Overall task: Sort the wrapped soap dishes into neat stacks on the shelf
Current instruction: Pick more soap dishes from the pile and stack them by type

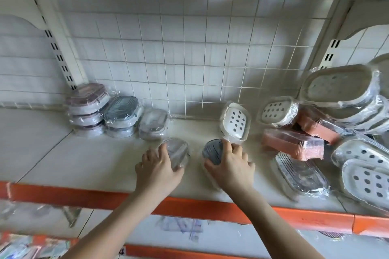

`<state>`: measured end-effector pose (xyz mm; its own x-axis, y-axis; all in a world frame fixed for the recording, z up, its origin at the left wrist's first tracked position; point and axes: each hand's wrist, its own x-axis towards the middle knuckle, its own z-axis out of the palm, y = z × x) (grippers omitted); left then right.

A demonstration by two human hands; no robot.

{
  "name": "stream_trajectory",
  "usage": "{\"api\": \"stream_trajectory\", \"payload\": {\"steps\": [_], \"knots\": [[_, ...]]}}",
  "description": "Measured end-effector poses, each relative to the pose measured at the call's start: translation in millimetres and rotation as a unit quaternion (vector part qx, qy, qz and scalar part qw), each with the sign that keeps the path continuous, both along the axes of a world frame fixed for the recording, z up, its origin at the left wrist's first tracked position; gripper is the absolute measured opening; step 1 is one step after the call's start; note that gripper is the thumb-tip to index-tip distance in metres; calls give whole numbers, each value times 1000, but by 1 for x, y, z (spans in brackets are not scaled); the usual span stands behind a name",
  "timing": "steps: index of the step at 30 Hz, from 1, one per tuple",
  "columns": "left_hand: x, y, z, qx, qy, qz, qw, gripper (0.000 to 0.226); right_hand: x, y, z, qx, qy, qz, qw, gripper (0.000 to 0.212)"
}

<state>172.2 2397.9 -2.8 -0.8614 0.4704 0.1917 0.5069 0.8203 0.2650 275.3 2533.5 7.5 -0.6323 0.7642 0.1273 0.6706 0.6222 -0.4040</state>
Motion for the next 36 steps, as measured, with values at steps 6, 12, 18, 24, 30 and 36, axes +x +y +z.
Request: {"api": "stream_trajectory", "payload": {"steps": [6, 12, 18, 24, 30, 36], "knots": [[-7, 9, 8, -17, -8, -2, 1000, 81, 2, 6, -5, -4, -65, 79, 995, 90], [-9, 12, 6, -10, -2, 18, 1000, 88, 17, 12, -5, -18, -46, 105, 993, 79], [-10, 5, 6, -14, 10, 19, 1000, 86, 17, -3, -22, 56, 17, 36, 998, 83], [-22, -16, 7, -9, 38, 11, 999, 88, 4, -19, -23, 70, 44, 23, 996, 83], [-43, -49, 12, -38, 34, 16, 999, 86, -24, -49, -16, 54, 11, 28, 998, 92], [-69, -80, 8, -42, 2, 30, 999, 89, -51, -64, -20, 67, -25, 7, 997, 65]]}}
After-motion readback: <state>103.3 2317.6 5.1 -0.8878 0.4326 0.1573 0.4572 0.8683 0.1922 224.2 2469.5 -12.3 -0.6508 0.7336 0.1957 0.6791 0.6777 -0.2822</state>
